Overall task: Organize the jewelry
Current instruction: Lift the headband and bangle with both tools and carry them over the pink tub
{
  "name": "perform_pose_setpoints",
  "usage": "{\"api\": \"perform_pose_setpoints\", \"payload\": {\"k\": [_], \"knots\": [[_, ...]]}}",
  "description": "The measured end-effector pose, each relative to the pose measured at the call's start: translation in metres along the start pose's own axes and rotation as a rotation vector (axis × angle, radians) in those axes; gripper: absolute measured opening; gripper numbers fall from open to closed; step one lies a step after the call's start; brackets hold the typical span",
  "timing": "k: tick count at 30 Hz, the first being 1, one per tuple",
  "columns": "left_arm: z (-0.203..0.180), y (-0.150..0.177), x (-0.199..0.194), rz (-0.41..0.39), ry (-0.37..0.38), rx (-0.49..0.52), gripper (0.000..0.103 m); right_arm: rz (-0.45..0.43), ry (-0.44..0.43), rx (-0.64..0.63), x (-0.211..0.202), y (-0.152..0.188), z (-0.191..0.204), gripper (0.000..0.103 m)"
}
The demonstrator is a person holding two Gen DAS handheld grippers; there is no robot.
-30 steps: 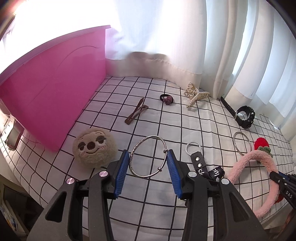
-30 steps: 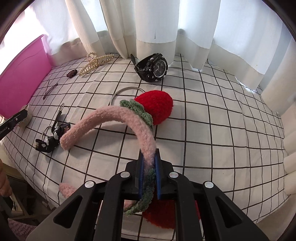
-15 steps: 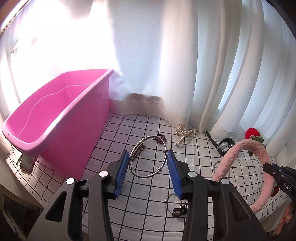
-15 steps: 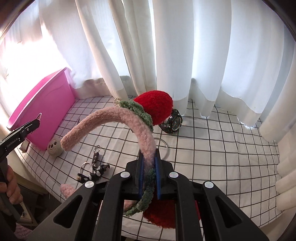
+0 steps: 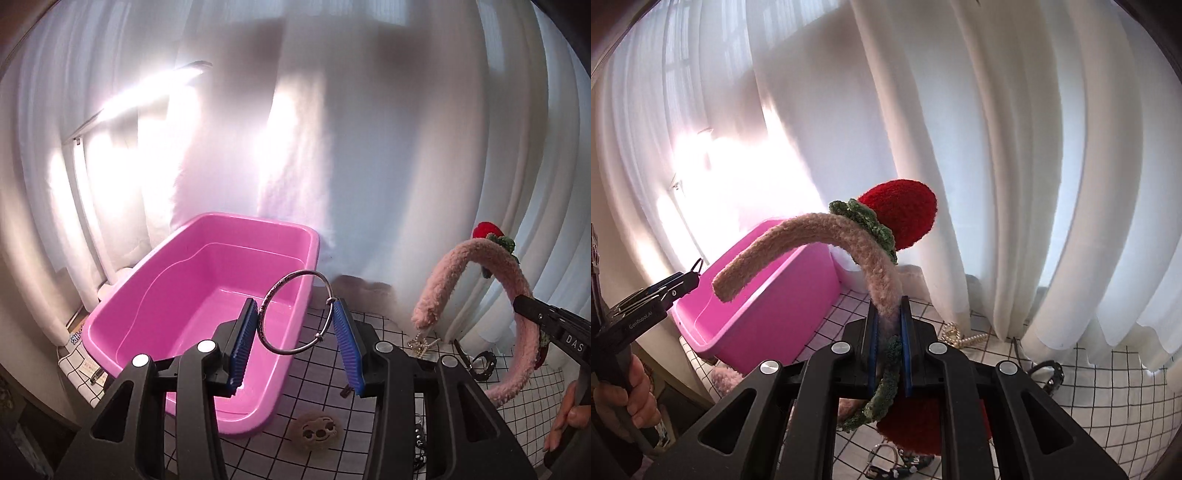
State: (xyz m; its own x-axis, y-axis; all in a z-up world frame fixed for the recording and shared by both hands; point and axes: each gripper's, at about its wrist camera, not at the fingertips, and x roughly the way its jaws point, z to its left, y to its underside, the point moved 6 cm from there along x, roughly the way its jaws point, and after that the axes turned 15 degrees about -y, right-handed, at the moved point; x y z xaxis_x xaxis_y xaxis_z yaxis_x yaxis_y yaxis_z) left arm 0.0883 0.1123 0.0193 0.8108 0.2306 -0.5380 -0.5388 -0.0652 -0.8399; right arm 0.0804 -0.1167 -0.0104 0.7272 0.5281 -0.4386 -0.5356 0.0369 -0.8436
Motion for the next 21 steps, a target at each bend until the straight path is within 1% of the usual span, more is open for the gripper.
{"api": "perform_pose_setpoints", "payload": {"k": [4,6,9,12,16,21], "knots": [[0.036,-0.012,0.026,0.024,-0.052,-0.029,0.041,0.027,-0.051,-0.055,0.052,-0.03,0.028,0.01],[0.054,-0.017,0.041,0.052,-0.074,-0.047,0.041,0.052,-0.07,-0.083,0.078,-0.044,0.044,0.01],[0.077,-0.014,0.069,0.11,-0.1,-0.07,0.041,0.104,-0.093,-0.115,0.121,-0.057,0.063,0.01],[0.094,-0.005,0.094,0.175,-0.12,-0.084,0.041,0.17,-0.096,-0.156,0.164,-0.063,0.082,0.01],[0.112,0.009,0.122,0.266,-0.131,-0.098,0.041,0.264,-0.097,-0.205,0.217,-0.063,0.099,0.01],[0.125,0.021,0.149,0.352,-0.149,-0.094,0.041,0.382,-0.092,-0.246,0.265,-0.054,0.114,0.01]]}}
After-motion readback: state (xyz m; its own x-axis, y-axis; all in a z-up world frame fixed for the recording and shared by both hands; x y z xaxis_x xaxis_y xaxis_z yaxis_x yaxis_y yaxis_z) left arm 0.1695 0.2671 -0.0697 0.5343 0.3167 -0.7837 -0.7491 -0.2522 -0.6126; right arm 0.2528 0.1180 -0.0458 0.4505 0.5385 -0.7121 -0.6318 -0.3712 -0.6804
